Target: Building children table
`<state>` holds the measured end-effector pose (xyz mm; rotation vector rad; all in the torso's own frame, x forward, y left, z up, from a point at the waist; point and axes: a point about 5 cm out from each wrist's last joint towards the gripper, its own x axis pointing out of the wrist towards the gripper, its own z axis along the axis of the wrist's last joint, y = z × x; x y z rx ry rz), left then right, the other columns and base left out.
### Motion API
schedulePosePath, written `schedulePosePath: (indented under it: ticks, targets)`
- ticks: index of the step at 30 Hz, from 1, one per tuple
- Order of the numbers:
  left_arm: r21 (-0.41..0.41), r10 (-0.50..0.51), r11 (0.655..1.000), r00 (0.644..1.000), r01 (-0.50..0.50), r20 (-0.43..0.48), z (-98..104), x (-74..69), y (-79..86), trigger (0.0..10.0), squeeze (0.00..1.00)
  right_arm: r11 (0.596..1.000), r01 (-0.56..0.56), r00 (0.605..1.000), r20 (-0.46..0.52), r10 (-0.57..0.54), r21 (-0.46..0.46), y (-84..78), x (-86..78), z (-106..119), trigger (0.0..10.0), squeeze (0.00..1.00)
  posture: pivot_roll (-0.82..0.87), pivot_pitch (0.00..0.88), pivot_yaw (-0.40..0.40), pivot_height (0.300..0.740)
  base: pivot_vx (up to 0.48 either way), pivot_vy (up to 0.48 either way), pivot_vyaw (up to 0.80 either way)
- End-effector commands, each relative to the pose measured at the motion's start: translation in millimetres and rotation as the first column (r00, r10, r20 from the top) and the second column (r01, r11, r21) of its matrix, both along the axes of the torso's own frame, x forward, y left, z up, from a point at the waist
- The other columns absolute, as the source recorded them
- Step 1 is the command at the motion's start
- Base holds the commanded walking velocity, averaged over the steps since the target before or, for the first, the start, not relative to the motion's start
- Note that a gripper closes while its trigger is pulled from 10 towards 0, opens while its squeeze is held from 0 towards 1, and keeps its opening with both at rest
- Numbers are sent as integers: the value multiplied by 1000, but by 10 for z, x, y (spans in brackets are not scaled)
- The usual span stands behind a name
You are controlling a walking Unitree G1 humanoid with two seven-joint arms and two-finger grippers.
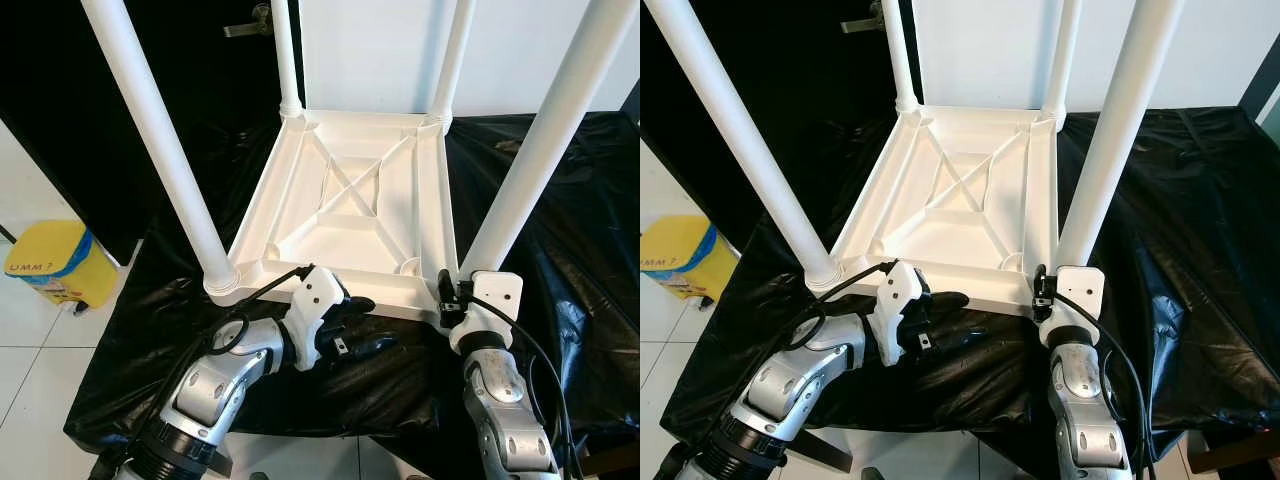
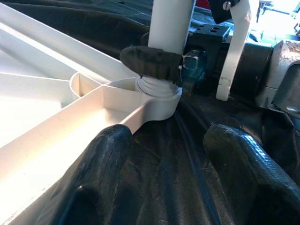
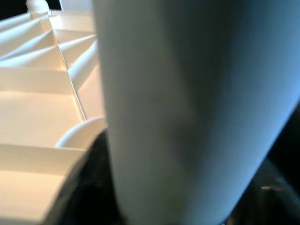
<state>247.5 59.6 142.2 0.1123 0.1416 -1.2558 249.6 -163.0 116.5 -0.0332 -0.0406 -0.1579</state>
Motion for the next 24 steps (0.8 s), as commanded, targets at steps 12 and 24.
schedulePosePath:
  ticks: [12, 24]
  targets:
    - [12, 36, 999, 999, -36, 9, 13, 47, 29, 10000, 0, 989, -144, 987, 61, 146, -28, -162, -117, 71, 10000, 1000, -180, 64, 24, 740, 0, 0, 0]
    - [19, 27, 999, 1000, -27, 10, 15, 56, 45, 10000, 0, 850, -518, 855, -22, 518, -94, -355, -142, 77, 10000, 0, -184, 61, 45, 740, 0, 0, 0]
